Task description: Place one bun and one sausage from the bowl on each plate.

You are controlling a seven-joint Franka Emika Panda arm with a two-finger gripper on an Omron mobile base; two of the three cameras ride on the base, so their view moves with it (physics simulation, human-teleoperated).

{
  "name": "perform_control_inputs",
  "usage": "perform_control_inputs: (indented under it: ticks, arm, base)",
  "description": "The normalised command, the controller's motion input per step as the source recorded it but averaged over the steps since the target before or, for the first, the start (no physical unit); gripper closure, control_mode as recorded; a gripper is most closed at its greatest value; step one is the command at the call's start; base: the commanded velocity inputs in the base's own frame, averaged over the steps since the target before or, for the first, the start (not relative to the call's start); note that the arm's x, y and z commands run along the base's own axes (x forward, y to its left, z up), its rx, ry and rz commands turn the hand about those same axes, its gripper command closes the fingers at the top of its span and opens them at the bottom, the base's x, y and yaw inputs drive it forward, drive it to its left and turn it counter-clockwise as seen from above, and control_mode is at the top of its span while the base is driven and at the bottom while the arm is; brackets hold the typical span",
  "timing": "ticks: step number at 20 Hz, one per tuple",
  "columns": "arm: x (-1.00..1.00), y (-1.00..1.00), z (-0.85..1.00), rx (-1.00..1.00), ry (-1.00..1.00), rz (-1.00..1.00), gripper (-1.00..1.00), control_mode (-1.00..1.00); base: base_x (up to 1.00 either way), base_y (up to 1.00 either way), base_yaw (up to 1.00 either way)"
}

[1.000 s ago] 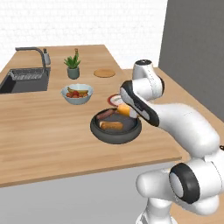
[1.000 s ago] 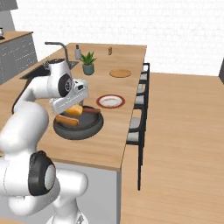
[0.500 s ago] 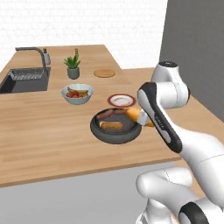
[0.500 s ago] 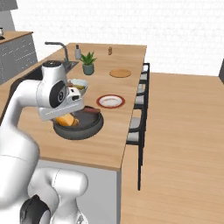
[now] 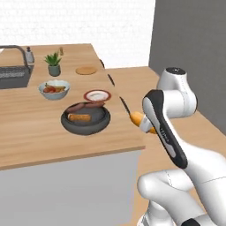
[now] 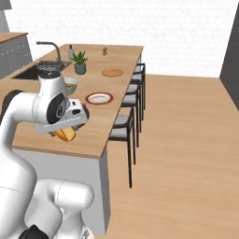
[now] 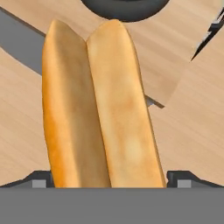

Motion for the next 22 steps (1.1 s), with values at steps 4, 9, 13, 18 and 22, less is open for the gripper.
perform_control_inputs:
  ticks: [4, 9, 13, 18, 22]
  arm:
    - [0.0, 0.0, 0.0, 0.0, 0.0, 0.0, 1.0, 1.0]
    - [0.0, 0.0, 0.0, 0.0, 0.0, 0.0, 1.0, 1.0]
    - [0.0, 0.0, 0.0, 0.0, 0.0, 0.0, 1.0, 1.0]
    - [0.0, 0.0, 0.0, 0.0, 0.0, 0.0, 1.0, 1.0]
    - [0.0, 0.0, 0.0, 0.0, 0.0, 0.0, 1.0, 1.0]
  base:
    - [0.2, -1.0, 0.29]
    - [0.36, -0.97, 0.47]
    - [0.6, -0.75, 0.56]
    - [0.56, -0.69, 0.6]
    - [0.17, -0.89, 0.55]
